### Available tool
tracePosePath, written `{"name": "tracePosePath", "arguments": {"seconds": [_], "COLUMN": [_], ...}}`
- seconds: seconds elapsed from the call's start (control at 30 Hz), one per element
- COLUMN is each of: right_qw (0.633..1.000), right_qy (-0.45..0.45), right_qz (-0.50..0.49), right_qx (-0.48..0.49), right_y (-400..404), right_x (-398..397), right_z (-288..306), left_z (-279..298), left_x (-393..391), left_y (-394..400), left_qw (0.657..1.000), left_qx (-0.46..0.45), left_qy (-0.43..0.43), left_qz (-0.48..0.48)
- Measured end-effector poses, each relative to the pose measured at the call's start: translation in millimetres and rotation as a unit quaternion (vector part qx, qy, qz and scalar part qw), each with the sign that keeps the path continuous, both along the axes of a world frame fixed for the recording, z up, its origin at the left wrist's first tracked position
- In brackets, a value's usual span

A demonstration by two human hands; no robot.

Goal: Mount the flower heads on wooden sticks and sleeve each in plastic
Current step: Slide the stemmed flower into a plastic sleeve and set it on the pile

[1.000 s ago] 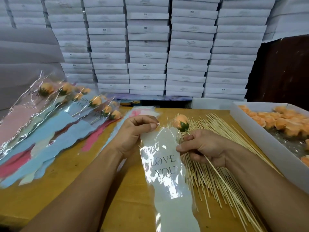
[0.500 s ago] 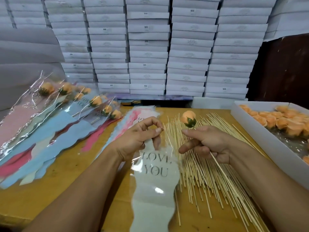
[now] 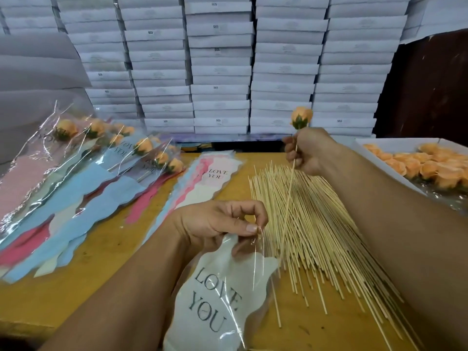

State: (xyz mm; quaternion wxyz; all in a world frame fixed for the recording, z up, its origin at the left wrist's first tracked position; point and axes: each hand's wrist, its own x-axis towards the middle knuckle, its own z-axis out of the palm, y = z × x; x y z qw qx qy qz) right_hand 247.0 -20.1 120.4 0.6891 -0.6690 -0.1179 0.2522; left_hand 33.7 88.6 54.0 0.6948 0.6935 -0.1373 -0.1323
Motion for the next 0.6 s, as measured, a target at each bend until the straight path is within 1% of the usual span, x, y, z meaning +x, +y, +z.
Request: {"name": "tracePosePath", "arguments": {"seconds": [0.13,0.23,0.37,0.47,0.6], "right_qw": [1.000,0.999,0.999,0.999,0.997], "right_qy": [0.004,0.024,0.029,0.032,0.047], "right_qz": [-0.024,-0.027,-0.028,-0.009,0.049], "right_qx": [0.018,0.030,0.028,0.028,0.038], "right_y": [5.5,6.2,5.2,3.5,-2.8], "right_x": [2.8,3.8,6.1,0.9,-14.8], "right_z": [12.3,16.3,17.2,10.6,-3.5], "left_z": [0.4,0.2,-0.6,0.2,-2.0], "left_x": [0.9,1.1,-0.2,2.1,3.2], "left_y": [1.1,0.8,-0.5,-1.0,2.2], "left_qw": [1.000,0.999,1.000,1.000,0.999], "left_qx": [0.019,0.031,0.019,0.015,0.008], "left_qy": [0.005,0.013,0.017,0.010,0.036], "left_qz": [-0.006,-0.003,-0.011,-0.007,0.014]}}
